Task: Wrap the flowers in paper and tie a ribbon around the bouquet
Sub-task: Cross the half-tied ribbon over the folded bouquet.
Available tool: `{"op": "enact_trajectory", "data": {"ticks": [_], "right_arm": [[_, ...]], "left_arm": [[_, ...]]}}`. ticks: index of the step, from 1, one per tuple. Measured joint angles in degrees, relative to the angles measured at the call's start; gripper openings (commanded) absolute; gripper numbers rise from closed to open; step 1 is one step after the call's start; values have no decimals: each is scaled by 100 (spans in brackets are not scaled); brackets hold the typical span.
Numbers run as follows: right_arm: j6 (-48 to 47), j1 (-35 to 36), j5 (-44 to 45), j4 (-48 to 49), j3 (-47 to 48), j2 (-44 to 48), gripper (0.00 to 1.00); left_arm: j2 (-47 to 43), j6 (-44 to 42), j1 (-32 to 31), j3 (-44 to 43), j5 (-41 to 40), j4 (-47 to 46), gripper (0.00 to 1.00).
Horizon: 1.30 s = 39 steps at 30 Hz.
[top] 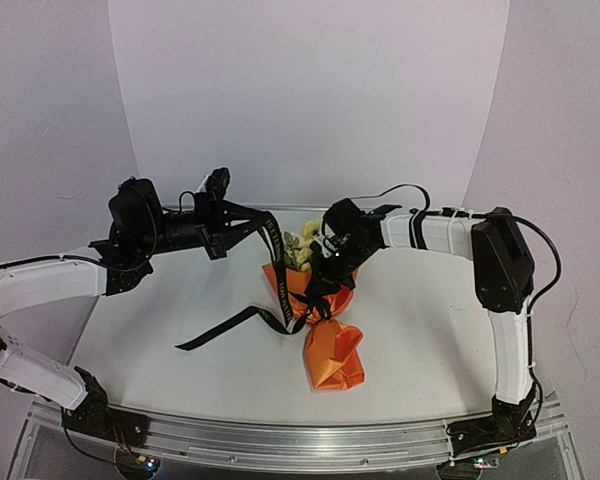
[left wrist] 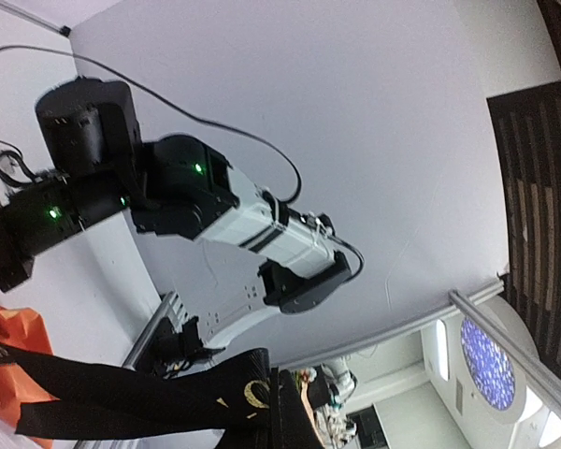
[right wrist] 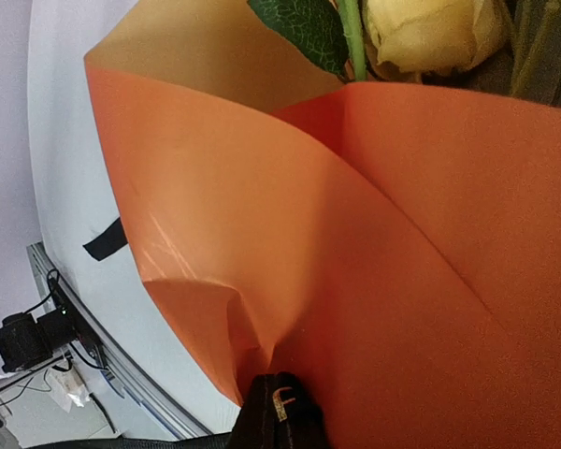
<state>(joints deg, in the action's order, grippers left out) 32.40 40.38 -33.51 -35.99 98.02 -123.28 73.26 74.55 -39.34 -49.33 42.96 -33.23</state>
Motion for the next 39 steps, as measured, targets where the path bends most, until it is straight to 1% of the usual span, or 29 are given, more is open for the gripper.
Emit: {"op": "enact_trajectory", "data": {"ticks": [2, 3, 6, 8, 13, 17, 22, 27, 30, 39], "right_arm": [[-1, 9, -84, 40, -244, 203, 6], [5, 15, -115, 40, -364, 329, 7], [15, 17, -160, 46, -697, 773, 10], [24, 22, -140, 84, -945, 1095, 9], [26, 49, 103, -41, -1313, 1629, 4], [-143, 81, 519, -380, -1338, 1661, 6], [-461, 142, 1171, -963, -1382, 1666, 17], [-757, 245, 1633, -1385, -1382, 1691, 35], [-780, 320, 1749, -1502, -1382, 1694, 44], [-386, 555, 1867, -1497, -1459, 1901, 52]], "left_arm": [[-13, 13, -93, 36, -442, 55, 0], [-42, -4, -84, 60, -653, 136, 0], [-126, -79, 61, 157, -1203, 452, 0], [-131, -105, 221, 246, -1396, 611, 0], [-49, -162, 667, 457, -1441, 969, 0], [95, -325, 913, 469, -1310, 1170, 0], [115, -559, 978, 465, -1121, 1419, 0], [162, -723, 978, 375, -934, 1537, 0], [192, -762, 978, 316, -811, 1571, 0], [192, -851, 978, 314, -647, 1595, 0]]}}
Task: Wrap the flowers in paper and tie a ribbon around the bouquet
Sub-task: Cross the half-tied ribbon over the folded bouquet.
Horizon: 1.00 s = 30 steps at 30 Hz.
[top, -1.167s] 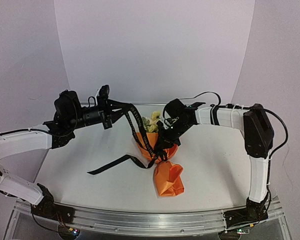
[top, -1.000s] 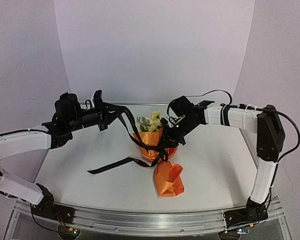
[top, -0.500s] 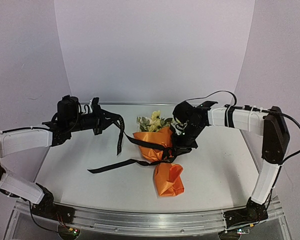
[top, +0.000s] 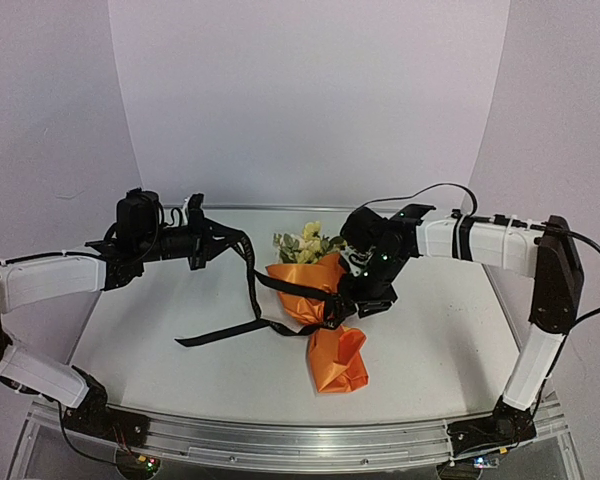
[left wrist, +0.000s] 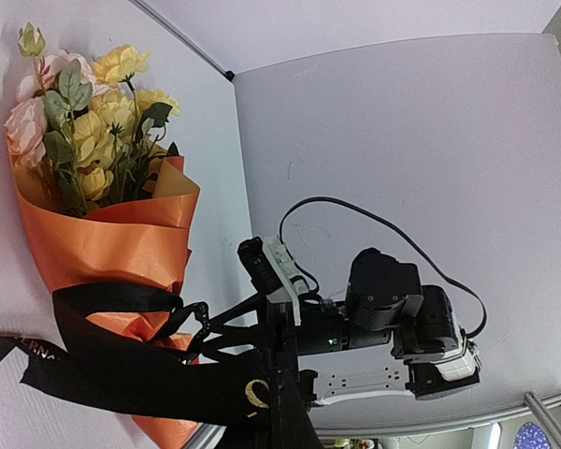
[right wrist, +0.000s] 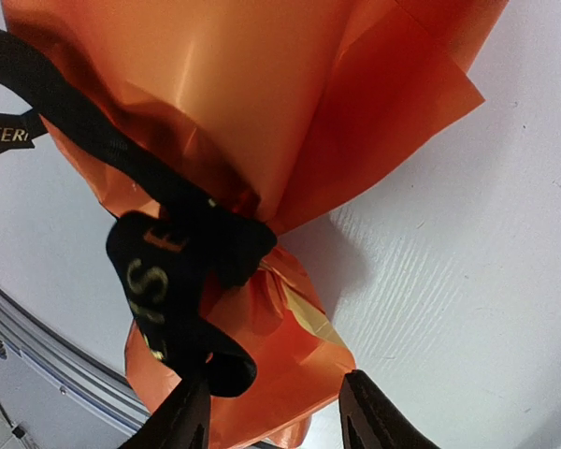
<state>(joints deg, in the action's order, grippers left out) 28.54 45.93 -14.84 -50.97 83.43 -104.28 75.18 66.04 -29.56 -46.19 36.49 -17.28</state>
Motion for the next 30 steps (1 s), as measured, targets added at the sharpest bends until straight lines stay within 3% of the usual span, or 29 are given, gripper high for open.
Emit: {"op": "enact_trajectory", "data": {"ticks": [7, 12, 20, 30], "right_arm": [[457, 137, 68, 230, -285, 4, 50], [724, 176, 218, 491, -301, -5, 26], [1027, 177, 303, 765, -296, -211, 1], [1158, 179, 581, 939, -392, -194, 0]], "left_arm": [[-1, -4, 0, 0, 15, -3, 0], [0, -2, 0, 0, 69, -8, 0], [-2, -2, 0, 0, 109, -15, 0], [351, 7, -370, -269, 605, -289, 0]]}}
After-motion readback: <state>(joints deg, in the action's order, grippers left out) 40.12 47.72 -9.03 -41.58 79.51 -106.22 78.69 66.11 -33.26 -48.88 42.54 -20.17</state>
